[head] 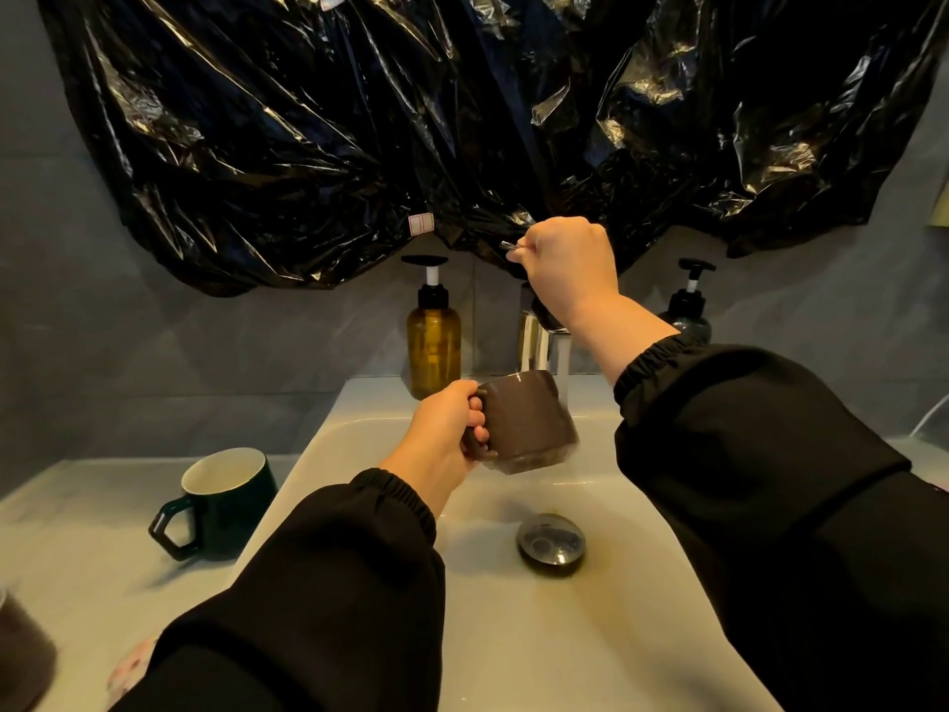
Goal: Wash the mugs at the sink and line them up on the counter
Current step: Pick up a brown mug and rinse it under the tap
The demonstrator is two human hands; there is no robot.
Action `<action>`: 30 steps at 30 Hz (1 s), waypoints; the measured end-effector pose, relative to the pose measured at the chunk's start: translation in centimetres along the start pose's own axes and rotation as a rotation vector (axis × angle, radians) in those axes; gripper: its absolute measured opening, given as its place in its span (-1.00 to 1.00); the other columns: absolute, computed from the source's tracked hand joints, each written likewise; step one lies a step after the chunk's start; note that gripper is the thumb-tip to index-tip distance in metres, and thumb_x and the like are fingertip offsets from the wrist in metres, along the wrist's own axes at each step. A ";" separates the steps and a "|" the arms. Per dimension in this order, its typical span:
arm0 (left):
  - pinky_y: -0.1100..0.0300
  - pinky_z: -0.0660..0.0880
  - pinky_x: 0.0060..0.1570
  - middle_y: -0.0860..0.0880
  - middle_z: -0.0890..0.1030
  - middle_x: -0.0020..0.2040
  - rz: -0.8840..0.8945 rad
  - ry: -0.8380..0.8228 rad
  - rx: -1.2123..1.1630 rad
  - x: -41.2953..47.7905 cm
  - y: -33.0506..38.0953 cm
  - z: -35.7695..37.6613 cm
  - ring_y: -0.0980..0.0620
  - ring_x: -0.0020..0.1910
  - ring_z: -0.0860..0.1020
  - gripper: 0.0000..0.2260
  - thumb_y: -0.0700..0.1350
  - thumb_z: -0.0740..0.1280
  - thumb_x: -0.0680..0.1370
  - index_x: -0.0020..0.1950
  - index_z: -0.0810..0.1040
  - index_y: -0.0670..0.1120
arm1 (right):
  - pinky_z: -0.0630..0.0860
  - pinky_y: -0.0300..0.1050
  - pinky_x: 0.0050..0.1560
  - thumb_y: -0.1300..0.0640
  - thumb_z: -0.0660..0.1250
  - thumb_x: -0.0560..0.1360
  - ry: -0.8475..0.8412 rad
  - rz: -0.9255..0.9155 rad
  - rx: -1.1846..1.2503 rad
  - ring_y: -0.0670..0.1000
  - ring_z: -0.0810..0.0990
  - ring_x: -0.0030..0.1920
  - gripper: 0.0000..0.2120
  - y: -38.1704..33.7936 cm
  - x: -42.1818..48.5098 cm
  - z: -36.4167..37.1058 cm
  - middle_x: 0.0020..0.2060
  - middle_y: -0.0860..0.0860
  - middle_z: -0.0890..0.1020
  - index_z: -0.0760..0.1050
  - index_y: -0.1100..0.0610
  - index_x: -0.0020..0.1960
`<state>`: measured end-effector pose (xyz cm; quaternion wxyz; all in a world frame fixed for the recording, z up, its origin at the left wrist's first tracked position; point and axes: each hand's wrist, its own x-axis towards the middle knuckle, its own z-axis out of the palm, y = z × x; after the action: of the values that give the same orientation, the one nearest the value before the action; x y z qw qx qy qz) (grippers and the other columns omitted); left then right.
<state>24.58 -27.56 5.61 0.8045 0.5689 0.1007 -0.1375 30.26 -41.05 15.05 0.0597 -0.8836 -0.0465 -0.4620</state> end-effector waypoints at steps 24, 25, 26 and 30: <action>0.30 0.31 -0.39 0.03 0.30 -0.60 -0.300 -0.047 -0.353 -1.7 -2.1 1.7 0.12 -0.52 0.25 -0.61 -0.07 0.12 0.62 -0.42 0.33 -0.09 | 0.35 0.29 0.29 -0.16 0.40 0.43 -0.774 1.210 1.363 0.24 0.52 0.20 -0.39 2.0 -15.8 -2.1 0.11 0.15 0.51 0.27 0.07 0.34; 0.30 0.32 -0.38 0.03 0.31 -0.59 -0.285 -0.057 -0.344 -1.5 -2.2 1.6 0.12 -0.52 0.25 -0.62 -0.07 0.12 0.62 -0.41 0.34 -0.09 | 0.40 0.28 0.28 -0.10 0.43 0.42 -0.738 1.209 1.349 0.24 0.51 0.19 -0.39 1.8 -15.8 -1.8 0.13 0.16 0.50 0.26 0.07 0.35; 0.30 0.33 -0.35 0.02 0.32 -0.57 -0.277 -0.055 -0.336 -1.3 -2.3 1.5 0.12 -0.50 0.27 -0.64 -0.07 0.12 0.62 -0.38 0.36 -0.10 | 0.45 0.26 0.23 -0.06 0.45 0.42 -0.700 1.206 1.333 0.23 0.52 0.17 -0.38 1.7 -15.7 -1.5 0.16 0.17 0.49 0.26 0.07 0.36; 0.09 0.41 0.05 -0.07 0.52 -0.16 -0.163 -0.040 0.016 -0.6 -3.2 1.4 0.01 -0.07 0.49 -0.84 -0.08 0.17 0.61 -0.07 0.48 -0.11 | 0.57 0.06 -0.08 -0.02 0.51 0.35 -0.594 1.093 1.112 0.15 0.54 0.09 -0.30 1.6 -15.1 -0.7 0.21 0.11 0.47 0.22 0.02 0.36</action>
<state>22.99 -29.85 3.45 0.7880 0.5624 0.1294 -0.2145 21.33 -43.11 2.90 0.6885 -0.7083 0.1537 -0.0255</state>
